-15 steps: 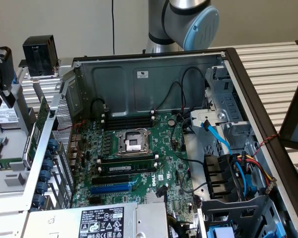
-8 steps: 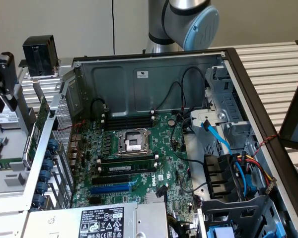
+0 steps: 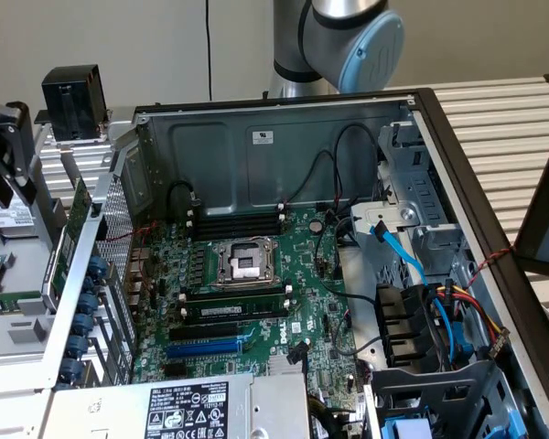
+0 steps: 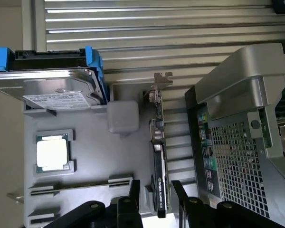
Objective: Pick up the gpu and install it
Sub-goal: 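Pick up the gpu and move the gpu toward the slot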
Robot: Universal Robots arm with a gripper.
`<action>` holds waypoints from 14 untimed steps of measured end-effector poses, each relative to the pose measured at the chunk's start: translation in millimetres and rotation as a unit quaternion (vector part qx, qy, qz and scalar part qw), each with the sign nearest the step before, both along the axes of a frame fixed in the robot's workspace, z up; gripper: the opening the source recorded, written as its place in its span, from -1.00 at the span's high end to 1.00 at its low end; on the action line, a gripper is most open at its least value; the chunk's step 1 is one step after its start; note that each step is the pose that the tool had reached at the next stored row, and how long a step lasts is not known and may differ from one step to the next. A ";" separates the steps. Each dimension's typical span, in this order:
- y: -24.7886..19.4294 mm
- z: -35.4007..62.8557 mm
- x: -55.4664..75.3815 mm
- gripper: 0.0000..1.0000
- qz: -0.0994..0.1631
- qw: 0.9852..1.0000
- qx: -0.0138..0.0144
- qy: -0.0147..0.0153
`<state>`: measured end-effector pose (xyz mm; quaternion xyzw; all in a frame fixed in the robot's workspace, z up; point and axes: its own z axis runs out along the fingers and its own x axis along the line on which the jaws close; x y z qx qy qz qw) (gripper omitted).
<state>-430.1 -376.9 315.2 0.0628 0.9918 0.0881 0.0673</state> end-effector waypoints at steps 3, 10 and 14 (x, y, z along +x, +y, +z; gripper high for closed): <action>-0.6 -5.4 0.0 0.22 0.000 1.000 0.001 0.000; -3.6 -18.3 1.2 0.22 0.000 1.000 0.000 0.000; -4.6 -25.4 9.2 0.18 0.000 1.000 0.001 0.000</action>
